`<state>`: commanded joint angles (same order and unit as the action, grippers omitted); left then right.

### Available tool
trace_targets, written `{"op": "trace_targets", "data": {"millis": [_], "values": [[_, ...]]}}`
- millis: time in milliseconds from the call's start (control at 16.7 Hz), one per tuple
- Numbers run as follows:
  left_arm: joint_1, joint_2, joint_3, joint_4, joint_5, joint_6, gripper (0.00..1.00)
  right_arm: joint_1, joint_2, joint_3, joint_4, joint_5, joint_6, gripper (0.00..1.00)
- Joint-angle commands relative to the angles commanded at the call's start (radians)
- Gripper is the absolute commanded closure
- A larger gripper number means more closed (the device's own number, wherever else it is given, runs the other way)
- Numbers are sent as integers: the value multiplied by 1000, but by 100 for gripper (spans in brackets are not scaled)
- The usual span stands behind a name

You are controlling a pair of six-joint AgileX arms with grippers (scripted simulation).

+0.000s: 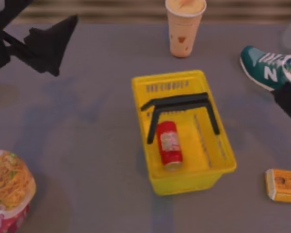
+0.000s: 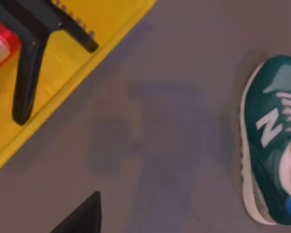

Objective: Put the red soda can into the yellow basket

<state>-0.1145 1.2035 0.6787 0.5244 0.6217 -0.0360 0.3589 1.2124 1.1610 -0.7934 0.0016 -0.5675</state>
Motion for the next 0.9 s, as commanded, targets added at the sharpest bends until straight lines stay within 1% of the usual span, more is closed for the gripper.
{"op": "trace_targets", "data": {"millis": [240, 420, 540, 720, 900], "values": [[52, -406, -217, -178, -203, -6, 0, 107, 362, 343, -237, 0, -169, 0], [84, -695, -372, -300, -344, -2, 0, 176, 602, 570, -395, 1, -281, 0], [101, -861, -463, -369, -427, 5, 0, 216, 738, 700, -484, 2, -344, 0], [121, -1054, -579, -454, -531, 19, 0, 264, 900, 856, -590, 2, -421, 0], [131, -1167, -654, -507, -599, 31, 0, 296, 1004, 957, -658, 2, -470, 0]]}}
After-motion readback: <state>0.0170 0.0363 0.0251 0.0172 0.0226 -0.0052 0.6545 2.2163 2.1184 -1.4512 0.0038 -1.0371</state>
